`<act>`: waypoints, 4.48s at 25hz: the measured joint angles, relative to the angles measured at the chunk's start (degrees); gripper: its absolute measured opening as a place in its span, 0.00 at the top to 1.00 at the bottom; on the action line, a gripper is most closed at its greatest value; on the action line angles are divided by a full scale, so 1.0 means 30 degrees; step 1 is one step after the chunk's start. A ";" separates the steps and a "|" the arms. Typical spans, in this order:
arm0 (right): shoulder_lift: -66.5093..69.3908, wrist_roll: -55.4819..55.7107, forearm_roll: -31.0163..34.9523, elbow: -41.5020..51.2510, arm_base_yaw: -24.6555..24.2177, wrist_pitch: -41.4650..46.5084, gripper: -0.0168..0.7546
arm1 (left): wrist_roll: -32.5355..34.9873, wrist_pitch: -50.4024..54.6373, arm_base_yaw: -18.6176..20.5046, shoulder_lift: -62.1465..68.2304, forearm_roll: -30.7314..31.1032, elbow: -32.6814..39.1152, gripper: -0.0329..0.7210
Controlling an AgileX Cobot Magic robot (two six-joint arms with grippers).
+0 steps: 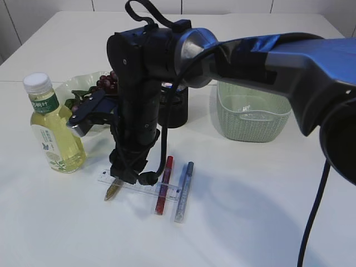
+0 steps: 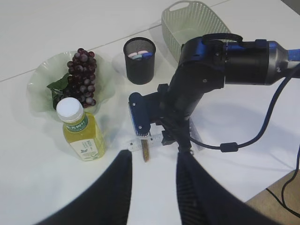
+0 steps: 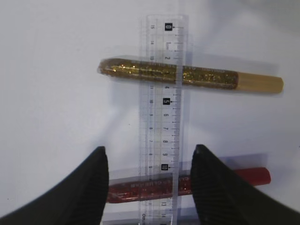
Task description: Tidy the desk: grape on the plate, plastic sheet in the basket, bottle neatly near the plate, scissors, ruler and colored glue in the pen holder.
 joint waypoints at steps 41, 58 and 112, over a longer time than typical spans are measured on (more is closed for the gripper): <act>0.0767 -0.1712 0.2290 -0.0045 -0.0960 -0.0080 0.41 | -0.1649 0.0012 0.0000 0.0000 0.2406 0.0000 0.64; 0.1714 -0.1608 0.1625 -0.0085 -0.0960 -0.0864 0.34 | -0.1649 0.0012 0.0000 0.0000 0.2765 0.0000 0.64; 0.2761 -0.0464 0.1580 -0.3068 -0.0960 0.0423 0.59 | -0.1690 0.0012 0.0000 0.0000 0.2991 0.0000 0.64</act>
